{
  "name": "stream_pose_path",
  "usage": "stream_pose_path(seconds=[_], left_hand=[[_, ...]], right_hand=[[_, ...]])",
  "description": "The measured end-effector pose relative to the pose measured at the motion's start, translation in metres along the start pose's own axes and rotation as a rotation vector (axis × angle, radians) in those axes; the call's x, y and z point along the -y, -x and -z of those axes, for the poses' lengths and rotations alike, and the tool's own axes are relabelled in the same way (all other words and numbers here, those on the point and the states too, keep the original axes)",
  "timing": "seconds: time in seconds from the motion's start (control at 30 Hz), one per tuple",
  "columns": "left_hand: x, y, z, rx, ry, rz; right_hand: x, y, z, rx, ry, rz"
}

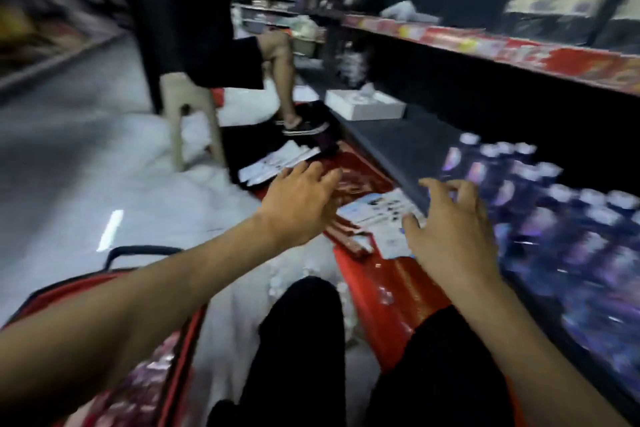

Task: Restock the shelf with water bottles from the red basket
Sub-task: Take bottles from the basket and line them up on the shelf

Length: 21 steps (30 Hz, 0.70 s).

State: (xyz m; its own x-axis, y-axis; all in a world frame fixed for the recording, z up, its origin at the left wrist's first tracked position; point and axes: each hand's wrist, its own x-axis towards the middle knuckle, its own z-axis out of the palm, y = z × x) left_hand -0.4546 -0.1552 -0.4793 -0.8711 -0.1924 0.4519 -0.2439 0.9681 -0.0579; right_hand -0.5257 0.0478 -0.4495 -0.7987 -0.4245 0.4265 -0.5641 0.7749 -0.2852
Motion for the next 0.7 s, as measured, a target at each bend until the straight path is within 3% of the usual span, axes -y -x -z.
stream_pose_path(seconds=[0.13,0.3,0.57,0.7], left_hand=[[0.086,0.085,0.007,0.079,-0.084,0.285],[0.164,0.219,0.015,0.291,-0.139,0.657],[0.183,0.382,-0.042,0.555,-0.016,1.084],[0.183,0.421,-0.091,0.674,0.106,1.21]], right_hand=[[0.084,0.0,-0.059,0.196,-0.065,0.24],[0.186,0.037,-0.127,0.474,-0.148,0.526],[0.288,0.113,-0.227,0.878,-0.086,0.858],[0.319,0.136,-0.286,1.086,0.022,0.89]])
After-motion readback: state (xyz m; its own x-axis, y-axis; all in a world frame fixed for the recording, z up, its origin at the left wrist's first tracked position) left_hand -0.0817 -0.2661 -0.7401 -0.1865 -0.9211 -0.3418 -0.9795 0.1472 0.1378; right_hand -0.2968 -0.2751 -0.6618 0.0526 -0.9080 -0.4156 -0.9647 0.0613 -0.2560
